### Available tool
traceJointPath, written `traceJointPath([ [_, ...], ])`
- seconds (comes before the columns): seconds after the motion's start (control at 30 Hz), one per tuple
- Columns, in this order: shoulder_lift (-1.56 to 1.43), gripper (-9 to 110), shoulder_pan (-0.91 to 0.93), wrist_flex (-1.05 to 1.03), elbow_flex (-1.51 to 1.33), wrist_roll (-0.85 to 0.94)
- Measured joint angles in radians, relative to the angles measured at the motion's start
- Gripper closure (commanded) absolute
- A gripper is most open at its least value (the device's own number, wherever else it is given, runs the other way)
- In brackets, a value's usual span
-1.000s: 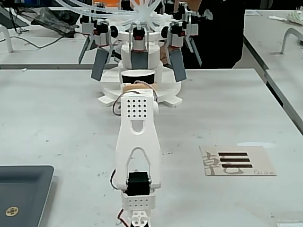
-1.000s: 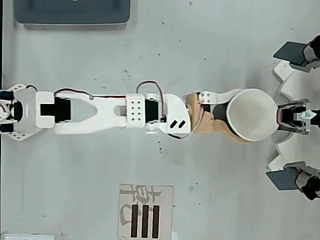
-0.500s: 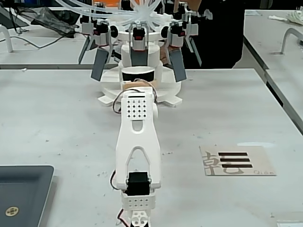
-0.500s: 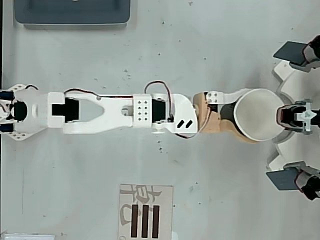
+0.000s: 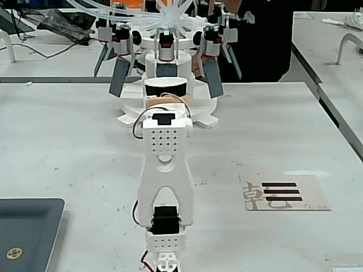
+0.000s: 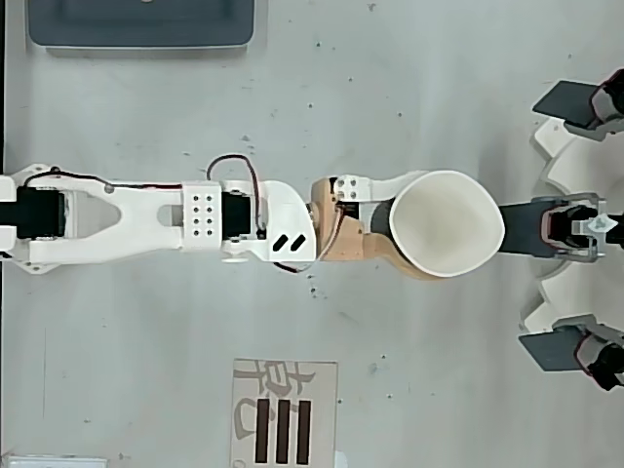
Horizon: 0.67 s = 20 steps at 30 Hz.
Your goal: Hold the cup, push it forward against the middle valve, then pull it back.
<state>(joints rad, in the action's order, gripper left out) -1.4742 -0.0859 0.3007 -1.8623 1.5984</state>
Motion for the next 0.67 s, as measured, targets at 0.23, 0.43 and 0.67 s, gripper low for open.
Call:
traceJointPath([
  [0.23, -0.035, 99, 0.0, 0.029, -0.067, 0.0],
  [0.43, -0.038, 99, 0.0, 0.043, -0.077, 0.0],
  [0.67, -0.038, 99, 0.0, 0.044, -0.077, 0.0],
])
